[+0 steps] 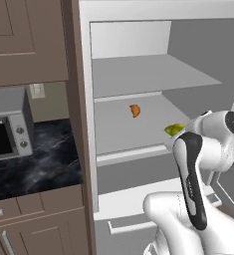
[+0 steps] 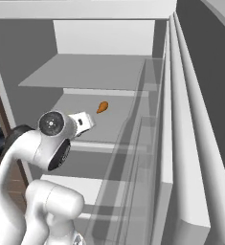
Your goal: Pick up the pear and banana from the fridge and place one fruit on each plate on the dining counter.
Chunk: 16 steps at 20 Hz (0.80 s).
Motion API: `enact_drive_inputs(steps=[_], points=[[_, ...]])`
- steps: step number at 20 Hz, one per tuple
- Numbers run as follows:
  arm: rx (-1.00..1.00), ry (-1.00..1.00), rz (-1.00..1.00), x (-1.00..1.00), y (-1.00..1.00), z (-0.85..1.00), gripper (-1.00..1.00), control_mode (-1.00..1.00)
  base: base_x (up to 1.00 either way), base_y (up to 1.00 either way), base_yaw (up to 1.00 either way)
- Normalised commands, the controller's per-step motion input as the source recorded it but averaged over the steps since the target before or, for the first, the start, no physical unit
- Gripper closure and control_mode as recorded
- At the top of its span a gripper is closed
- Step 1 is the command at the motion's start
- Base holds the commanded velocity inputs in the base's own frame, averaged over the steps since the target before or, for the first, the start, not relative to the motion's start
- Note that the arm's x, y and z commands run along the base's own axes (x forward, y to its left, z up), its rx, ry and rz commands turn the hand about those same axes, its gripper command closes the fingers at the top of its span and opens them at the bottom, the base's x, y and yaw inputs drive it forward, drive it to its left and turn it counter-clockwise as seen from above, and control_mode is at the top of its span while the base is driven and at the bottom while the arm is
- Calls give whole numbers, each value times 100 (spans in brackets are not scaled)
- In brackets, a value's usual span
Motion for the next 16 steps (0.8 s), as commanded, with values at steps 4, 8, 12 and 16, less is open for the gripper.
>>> enact_drive_inputs(steps=[4, 8, 12, 16], points=[[-8, 14, -14, -19, 20, 2, 100, -100, 0, 0, 0], [0, 0, -15, -7, 1, 0, 100, -100, 0, 0, 0], [1, -1, -10, -6, 0, 0, 100, -100, 0, 0, 0], [0, -4, -1, -1, 0, 0, 100, -100, 0, 0, 0]])
